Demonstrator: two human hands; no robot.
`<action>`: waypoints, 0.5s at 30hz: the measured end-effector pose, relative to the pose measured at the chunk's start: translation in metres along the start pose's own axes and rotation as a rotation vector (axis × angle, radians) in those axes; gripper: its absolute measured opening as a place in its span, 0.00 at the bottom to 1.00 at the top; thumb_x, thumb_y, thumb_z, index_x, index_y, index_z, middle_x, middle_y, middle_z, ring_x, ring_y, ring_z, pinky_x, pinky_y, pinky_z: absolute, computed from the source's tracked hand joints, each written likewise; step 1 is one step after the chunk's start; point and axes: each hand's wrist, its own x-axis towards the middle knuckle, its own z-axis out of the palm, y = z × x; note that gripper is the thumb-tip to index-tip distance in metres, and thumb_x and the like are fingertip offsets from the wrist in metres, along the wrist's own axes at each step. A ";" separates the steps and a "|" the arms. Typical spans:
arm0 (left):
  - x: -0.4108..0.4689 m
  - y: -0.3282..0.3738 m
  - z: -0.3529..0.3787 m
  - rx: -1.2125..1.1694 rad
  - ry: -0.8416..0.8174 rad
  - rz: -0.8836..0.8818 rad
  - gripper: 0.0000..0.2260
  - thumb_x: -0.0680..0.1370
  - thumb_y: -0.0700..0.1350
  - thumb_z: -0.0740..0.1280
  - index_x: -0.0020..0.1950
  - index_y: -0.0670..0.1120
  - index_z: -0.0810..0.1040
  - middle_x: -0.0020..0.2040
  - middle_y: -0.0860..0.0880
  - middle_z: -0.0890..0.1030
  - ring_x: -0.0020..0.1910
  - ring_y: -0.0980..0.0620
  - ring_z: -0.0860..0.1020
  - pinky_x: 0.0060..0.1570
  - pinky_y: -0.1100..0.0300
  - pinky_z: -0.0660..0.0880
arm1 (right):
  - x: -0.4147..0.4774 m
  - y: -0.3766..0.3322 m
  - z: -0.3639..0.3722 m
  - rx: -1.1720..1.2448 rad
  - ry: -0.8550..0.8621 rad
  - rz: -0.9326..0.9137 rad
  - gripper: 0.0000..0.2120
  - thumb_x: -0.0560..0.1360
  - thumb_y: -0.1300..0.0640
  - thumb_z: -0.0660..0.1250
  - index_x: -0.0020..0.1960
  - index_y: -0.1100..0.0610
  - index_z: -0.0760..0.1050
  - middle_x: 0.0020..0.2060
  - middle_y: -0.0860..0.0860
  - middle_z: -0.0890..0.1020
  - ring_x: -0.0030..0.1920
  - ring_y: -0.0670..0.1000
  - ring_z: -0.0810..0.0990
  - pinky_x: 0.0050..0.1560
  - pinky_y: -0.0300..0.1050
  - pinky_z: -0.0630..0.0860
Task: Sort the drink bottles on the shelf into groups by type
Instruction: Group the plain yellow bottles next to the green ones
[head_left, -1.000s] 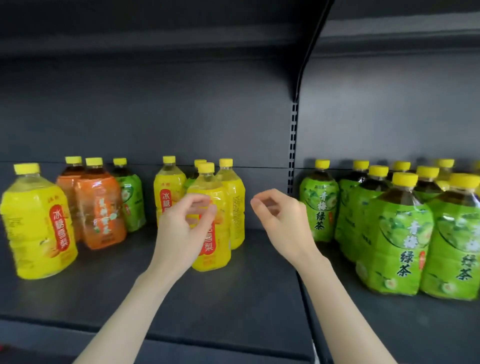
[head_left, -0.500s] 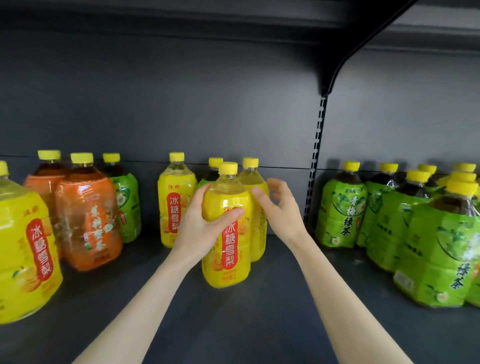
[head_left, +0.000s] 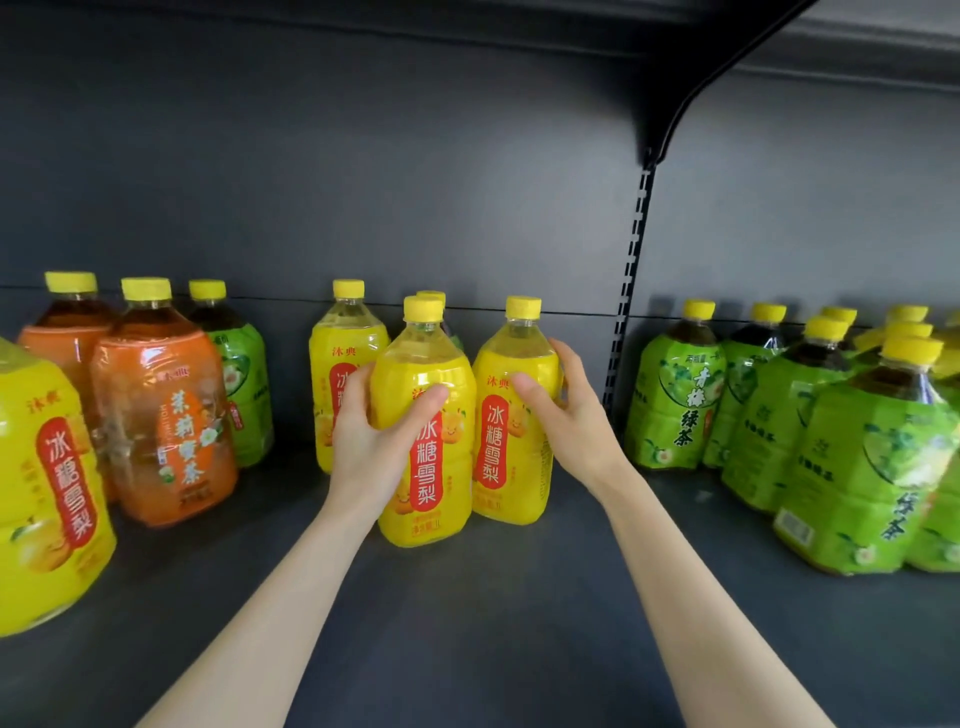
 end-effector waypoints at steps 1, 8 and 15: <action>-0.002 0.001 -0.001 -0.002 -0.005 -0.003 0.35 0.63 0.62 0.72 0.68 0.56 0.67 0.60 0.53 0.77 0.56 0.51 0.78 0.51 0.52 0.78 | -0.008 -0.002 -0.005 0.029 0.004 -0.004 0.40 0.67 0.32 0.69 0.73 0.43 0.60 0.62 0.50 0.77 0.59 0.51 0.79 0.58 0.56 0.79; -0.021 0.010 -0.006 -0.090 -0.095 -0.092 0.28 0.63 0.62 0.67 0.62 0.61 0.66 0.56 0.56 0.76 0.52 0.55 0.77 0.41 0.60 0.74 | -0.058 -0.005 -0.013 0.320 0.132 0.089 0.40 0.64 0.42 0.70 0.72 0.51 0.62 0.58 0.50 0.80 0.52 0.46 0.83 0.42 0.38 0.81; -0.046 0.016 0.000 -0.134 -0.122 -0.173 0.26 0.66 0.62 0.64 0.62 0.59 0.66 0.51 0.56 0.76 0.47 0.59 0.76 0.38 0.62 0.72 | -0.077 -0.013 0.016 0.357 0.309 0.189 0.24 0.62 0.31 0.64 0.51 0.45 0.75 0.51 0.50 0.83 0.52 0.50 0.82 0.56 0.52 0.78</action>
